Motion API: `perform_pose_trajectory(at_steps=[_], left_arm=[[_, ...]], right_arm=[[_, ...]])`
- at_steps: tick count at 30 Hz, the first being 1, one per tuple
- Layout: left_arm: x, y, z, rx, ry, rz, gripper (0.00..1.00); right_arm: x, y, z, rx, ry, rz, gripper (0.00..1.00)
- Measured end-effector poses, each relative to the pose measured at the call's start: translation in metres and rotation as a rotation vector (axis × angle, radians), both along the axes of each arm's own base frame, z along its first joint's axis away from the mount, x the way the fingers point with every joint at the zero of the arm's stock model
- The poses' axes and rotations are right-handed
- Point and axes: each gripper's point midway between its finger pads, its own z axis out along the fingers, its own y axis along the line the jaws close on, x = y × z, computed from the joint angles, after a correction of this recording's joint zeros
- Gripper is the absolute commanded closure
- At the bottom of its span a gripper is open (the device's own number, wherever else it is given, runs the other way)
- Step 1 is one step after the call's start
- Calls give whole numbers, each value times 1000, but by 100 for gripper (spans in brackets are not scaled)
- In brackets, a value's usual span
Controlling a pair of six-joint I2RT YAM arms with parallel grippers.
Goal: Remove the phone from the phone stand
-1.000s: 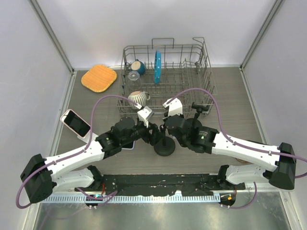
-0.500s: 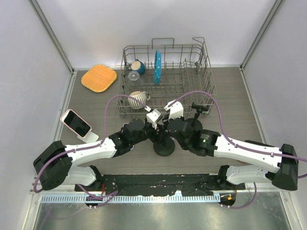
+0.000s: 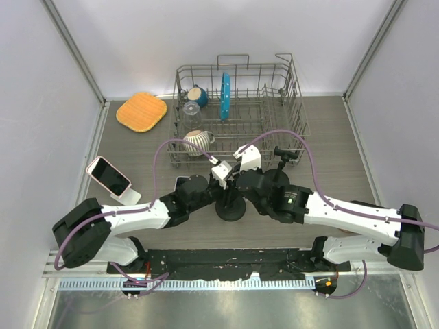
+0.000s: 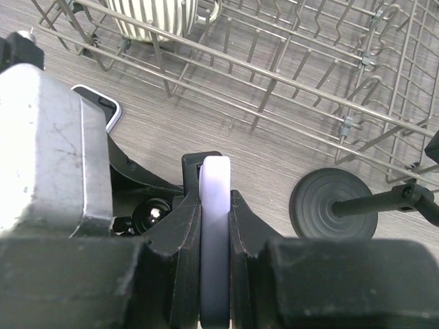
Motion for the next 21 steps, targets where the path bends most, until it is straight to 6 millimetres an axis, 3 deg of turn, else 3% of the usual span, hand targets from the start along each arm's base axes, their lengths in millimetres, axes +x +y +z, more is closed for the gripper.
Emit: perform_pose_trajectory(at_steps=[21], left_arm=[[-2,4,0,-28,10,58,100]], right_arm=[[-6,-15,-6,87,100,-186,99]])
